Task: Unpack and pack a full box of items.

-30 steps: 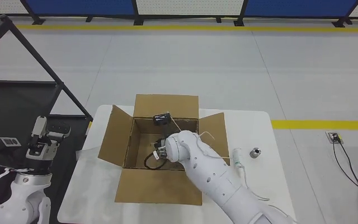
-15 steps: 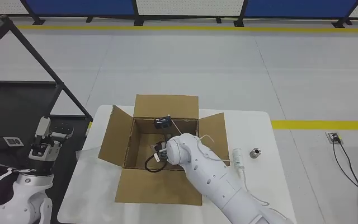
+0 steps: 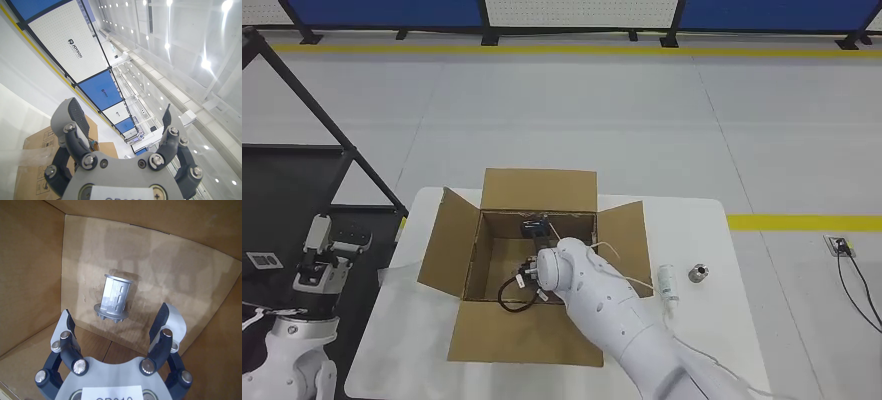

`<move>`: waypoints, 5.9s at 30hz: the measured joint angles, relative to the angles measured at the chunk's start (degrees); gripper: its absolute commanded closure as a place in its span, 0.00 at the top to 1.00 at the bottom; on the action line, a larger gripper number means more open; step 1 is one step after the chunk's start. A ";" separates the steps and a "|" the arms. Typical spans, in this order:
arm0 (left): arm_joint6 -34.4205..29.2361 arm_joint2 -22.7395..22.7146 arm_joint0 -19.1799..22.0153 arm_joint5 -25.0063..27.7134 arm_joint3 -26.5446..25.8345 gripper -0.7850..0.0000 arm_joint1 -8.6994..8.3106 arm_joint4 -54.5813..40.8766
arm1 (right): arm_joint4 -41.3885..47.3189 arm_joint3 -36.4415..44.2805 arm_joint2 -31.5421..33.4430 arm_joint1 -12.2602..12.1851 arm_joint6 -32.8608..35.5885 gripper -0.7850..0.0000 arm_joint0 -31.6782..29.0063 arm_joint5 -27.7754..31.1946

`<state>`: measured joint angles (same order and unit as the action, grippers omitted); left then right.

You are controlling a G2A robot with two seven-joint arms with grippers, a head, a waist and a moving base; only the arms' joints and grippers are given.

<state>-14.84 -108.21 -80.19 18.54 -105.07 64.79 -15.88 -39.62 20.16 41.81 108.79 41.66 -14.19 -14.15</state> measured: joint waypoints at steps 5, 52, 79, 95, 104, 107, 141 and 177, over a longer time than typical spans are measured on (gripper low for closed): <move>0.43 -0.15 -0.53 0.23 -0.38 1.00 0.10 0.02 | 1.23 -4.59 0.23 1.34 -1.42 0.48 1.40 0.92; 0.45 0.34 -0.38 0.58 -1.20 1.00 0.62 1.45 | -6.64 -0.98 1.18 -1.33 8.51 0.00 1.59 4.98; 0.32 0.86 -0.10 0.49 -1.44 1.00 0.83 2.36 | -14.63 11.33 4.96 -6.41 16.38 0.95 -3.68 3.88; 0.47 -0.16 -0.69 1.05 -1.10 1.00 0.94 1.72 | -12.33 0.59 4.33 -3.76 4.76 0.47 -1.96 10.12; 0.21 -0.26 -0.61 1.20 -1.02 1.00 0.98 1.78 | -10.96 -2.09 4.81 -2.84 2.43 0.00 -0.55 11.42; 0.22 -0.19 -0.48 1.10 -1.01 1.00 1.00 1.84 | -10.25 -1.67 5.48 -3.01 1.48 0.00 -0.27 12.21; 0.43 0.87 0.61 1.05 -1.09 1.00 1.22 2.34 | -31.42 78.58 21.66 -16.48 8.07 0.00 -43.76 15.20; -3.44 6.33 4.47 -1.63 -0.36 1.00 1.17 5.74 | -12.95 87.52 61.69 -22.12 6.12 0.00 -67.30 10.83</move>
<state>-18.28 -101.87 -75.72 16.90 -105.43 65.96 -10.14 -52.58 107.69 103.50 86.67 47.78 -81.49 -3.32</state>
